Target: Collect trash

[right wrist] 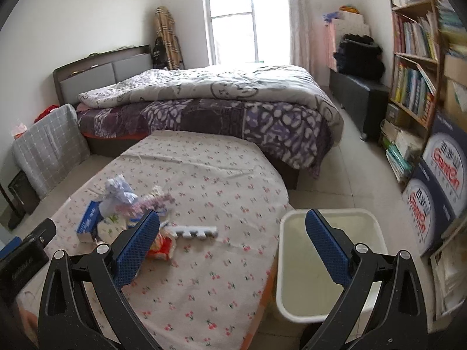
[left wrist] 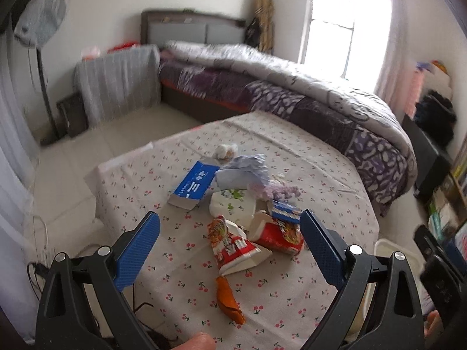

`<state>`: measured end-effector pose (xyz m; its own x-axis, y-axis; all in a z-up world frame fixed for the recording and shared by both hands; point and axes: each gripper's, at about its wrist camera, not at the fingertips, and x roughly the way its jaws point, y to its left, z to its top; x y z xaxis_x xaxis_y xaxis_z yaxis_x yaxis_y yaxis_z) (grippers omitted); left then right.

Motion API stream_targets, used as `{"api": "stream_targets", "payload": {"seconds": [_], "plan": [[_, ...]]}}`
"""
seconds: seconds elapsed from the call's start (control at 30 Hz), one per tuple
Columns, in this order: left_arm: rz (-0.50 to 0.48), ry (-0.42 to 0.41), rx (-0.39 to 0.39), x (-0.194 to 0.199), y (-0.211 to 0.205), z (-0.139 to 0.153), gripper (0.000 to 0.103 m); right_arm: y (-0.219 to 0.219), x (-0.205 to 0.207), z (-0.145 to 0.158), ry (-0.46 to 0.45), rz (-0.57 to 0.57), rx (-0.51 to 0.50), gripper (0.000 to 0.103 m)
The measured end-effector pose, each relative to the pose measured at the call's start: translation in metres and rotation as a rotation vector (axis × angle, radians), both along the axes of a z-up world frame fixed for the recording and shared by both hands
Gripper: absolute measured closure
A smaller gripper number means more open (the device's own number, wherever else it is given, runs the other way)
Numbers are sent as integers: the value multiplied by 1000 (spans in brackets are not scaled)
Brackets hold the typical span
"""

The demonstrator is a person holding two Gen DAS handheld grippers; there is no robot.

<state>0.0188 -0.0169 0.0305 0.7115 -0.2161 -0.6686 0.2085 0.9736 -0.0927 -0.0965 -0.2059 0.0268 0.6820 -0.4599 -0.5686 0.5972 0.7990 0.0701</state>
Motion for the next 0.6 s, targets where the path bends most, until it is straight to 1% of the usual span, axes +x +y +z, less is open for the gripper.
{"api": "stream_targets", "payload": {"seconds": [0.1, 0.13, 0.23, 0.27, 0.3, 0.37, 0.43, 0.47, 0.5, 0.53, 0.6], "plan": [[19, 71, 22, 29, 2, 2, 9, -1, 23, 16, 35, 66, -17, 7], [21, 115, 27, 43, 3, 0, 9, -2, 32, 17, 62, 93, -14, 7], [15, 308, -17, 80, 9, -20, 9, -7, 59, 10, 148, 186, 16, 7], [22, 393, -28, 93, 11, -33, 9, -10, 67, 8, 171, 205, 25, 7], [28, 427, -35, 97, 12, -40, 9, -11, 74, -1, 201, 233, 42, 7], [66, 505, -50, 108, 17, -63, 10, -16, 88, -12, 246, 259, 72, 7], [87, 553, -58, 112, 17, -81, 10, -22, 99, -28, 276, 272, 103, 7], [94, 582, -74, 113, 17, -90, 10, -25, 102, -36, 286, 269, 117, 7], [100, 611, -92, 115, 17, -98, 10, -29, 106, -46, 310, 256, 146, 7], [107, 662, -123, 116, 14, -109, 10, -33, 112, -53, 337, 249, 184, 7], [112, 708, -150, 118, 9, -120, 10, -39, 121, -59, 344, 266, 254, 7]]}}
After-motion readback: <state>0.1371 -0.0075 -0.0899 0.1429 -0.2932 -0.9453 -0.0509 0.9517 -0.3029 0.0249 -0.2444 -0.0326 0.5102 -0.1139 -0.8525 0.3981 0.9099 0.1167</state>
